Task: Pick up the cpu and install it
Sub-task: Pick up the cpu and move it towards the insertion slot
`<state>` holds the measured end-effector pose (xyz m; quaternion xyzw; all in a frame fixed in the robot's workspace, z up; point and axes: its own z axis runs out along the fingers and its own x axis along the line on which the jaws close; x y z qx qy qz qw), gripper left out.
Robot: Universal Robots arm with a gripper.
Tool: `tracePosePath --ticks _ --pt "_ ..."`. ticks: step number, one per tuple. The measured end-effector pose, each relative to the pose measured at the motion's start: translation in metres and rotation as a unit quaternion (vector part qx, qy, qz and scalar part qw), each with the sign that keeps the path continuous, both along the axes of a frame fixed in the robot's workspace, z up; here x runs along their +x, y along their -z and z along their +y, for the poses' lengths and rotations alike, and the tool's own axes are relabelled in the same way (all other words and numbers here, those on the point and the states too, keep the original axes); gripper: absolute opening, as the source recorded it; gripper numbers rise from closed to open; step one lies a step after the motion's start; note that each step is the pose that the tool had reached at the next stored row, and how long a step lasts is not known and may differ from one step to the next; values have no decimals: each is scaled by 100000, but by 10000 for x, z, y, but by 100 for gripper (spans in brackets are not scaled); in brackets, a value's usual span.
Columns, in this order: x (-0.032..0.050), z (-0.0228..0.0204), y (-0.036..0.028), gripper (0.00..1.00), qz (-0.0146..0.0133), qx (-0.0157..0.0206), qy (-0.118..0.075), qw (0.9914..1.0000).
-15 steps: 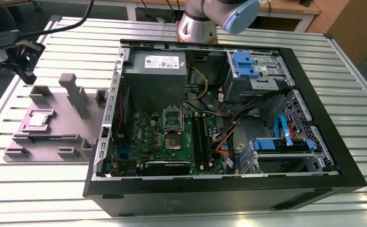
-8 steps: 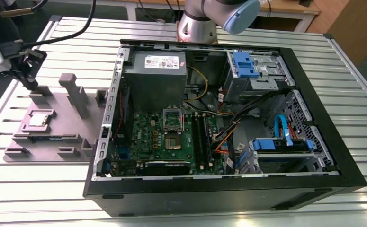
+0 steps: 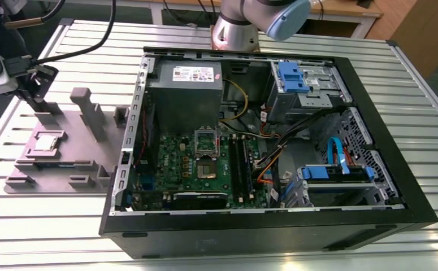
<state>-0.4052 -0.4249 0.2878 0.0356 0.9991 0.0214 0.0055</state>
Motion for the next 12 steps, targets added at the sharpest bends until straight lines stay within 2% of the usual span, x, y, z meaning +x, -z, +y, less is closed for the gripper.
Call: tracePosePath --ticks 12 --pt "-17 0 4 11 -40 7 2 100000"
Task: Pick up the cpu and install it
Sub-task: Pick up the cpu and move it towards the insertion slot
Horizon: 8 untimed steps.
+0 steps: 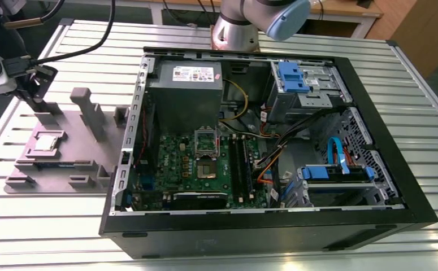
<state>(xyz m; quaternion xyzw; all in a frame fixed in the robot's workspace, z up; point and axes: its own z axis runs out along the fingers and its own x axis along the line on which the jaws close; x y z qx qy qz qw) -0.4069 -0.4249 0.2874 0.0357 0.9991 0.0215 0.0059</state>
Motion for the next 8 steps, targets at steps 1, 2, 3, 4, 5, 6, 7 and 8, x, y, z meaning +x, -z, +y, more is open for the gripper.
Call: tracePosePath --ticks 1,2,3,4,5,6,7,8 --pt "-10 0 0 11 -31 -4 -1 100000" --pt "-20 0 0 11 -65 -4 -2 100000" --pt "-32 0 1 11 -109 -5 -3 100000" --pt "-45 1 2 11 -163 -3 0 100000" --pt "-57 1 1 11 -207 -6 -1 100000" --pt "-68 1 2 11 -251 -3 -3 100000" --pt "-75 1 3 11 -278 -4 -2 100000" --pt "-76 1 2 11 -276 -7 -3 100000"
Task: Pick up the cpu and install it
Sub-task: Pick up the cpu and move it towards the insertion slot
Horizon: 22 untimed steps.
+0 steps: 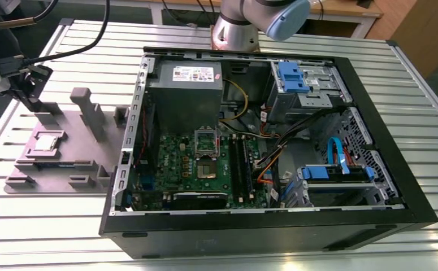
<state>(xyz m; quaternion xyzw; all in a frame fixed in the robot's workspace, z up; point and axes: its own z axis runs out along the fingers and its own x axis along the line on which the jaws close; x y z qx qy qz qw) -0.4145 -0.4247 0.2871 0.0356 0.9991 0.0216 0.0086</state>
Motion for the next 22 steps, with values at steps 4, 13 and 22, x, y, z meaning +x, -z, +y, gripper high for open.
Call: tracePosePath --ticks 4,13,22 --pt "-5 0 1 11 3 -3 -1 100000" --pt "-53 0 14 11 2 -4 -1 100000" --pt "-130 0 124 11 14 -131 -2 100000"
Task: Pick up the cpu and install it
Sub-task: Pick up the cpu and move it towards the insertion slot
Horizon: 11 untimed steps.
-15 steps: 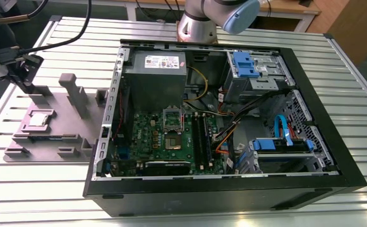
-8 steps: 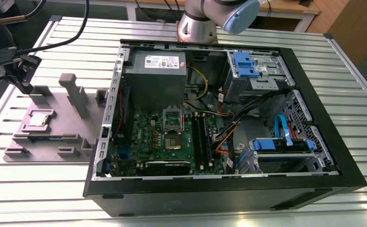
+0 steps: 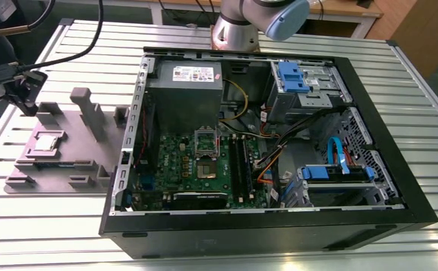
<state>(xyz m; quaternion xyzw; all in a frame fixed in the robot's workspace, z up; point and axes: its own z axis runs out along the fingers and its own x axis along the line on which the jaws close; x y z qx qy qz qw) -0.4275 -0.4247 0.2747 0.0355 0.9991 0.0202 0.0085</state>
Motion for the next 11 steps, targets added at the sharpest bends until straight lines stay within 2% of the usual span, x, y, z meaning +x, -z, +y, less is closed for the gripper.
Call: tracePosePath --ticks 6,11 --pt "-52 0 68 11 49 -289 4 100000" --pt "-56 0 73 11 54 -322 1 99999"
